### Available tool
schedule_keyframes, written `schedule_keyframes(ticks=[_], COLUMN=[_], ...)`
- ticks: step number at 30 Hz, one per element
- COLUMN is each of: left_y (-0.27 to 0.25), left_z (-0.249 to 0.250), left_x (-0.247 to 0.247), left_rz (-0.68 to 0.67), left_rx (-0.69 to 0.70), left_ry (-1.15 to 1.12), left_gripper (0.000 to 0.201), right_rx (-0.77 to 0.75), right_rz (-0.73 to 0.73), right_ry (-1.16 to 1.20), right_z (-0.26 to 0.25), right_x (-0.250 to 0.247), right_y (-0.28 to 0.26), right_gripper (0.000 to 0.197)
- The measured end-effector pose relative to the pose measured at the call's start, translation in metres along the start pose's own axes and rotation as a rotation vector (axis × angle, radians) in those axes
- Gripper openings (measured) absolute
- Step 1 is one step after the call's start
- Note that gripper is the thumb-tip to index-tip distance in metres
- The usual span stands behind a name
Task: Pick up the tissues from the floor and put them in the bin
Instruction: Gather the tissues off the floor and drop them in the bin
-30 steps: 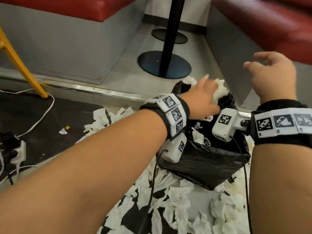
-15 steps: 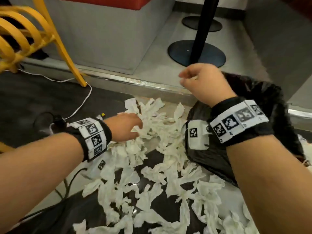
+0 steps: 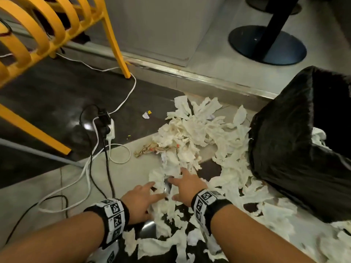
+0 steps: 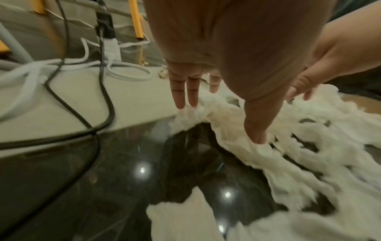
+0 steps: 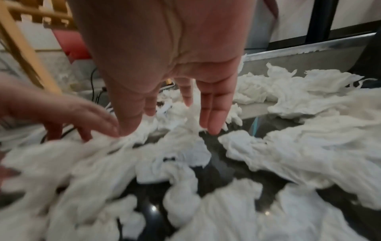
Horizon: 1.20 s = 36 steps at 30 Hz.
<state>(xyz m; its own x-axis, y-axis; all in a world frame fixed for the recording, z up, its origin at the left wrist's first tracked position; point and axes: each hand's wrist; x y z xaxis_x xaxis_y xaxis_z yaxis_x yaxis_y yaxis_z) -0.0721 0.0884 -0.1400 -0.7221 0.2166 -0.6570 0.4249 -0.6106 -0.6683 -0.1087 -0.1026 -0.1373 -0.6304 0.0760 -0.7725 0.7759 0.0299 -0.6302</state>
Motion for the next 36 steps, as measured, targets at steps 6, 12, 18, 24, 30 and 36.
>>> schedule_keyframes(ticks=[6, 12, 18, 24, 30, 36], left_y=[0.016, 0.03, 0.018, -0.011, -0.017, -0.012], left_z=[0.007, 0.002, -0.013, -0.042, -0.044, -0.05], left_x=[0.025, 0.019, -0.005, 0.014, 0.034, 0.039], left_rz=[-0.034, 0.103, 0.329, 0.102, -0.356, -0.247], left_rx=[0.153, 0.193, 0.264, 0.319, 0.297, 0.372], left_ry=[0.176, -0.058, -0.29, -0.03, 0.365, 0.371], left_gripper=[0.055, 0.024, 0.026, 0.049, 0.06, 0.024], right_rx=[0.054, 0.046, -0.015, -0.624, -0.823, -0.43], right_rz=[-0.015, -0.016, 0.392, 0.116, -0.145, 0.017], right_ry=[-0.23, -0.162, 0.142, -0.339, -0.664, -0.321], right_z=[-0.001, 0.011, 0.016, -0.013, -0.026, -0.005], right_x=[0.019, 0.024, 0.007, 0.031, 0.064, 0.035], right_y=[0.003, 0.001, -0.003, -0.033, -0.031, -0.014], right_gripper=[0.046, 0.03, 0.032, 0.055, 0.059, 0.019])
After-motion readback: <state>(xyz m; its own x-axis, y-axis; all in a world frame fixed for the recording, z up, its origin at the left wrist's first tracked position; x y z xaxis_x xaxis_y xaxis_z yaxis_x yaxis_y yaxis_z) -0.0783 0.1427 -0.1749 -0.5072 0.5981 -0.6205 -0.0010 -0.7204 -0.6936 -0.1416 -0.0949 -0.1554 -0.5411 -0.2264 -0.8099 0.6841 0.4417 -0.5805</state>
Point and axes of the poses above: each hand's wrist, its own y-axis towards the middle knuckle, its own x-axis out of the palm, z = x × y, and after that the axes turned 13 degrees about -y, right-handed
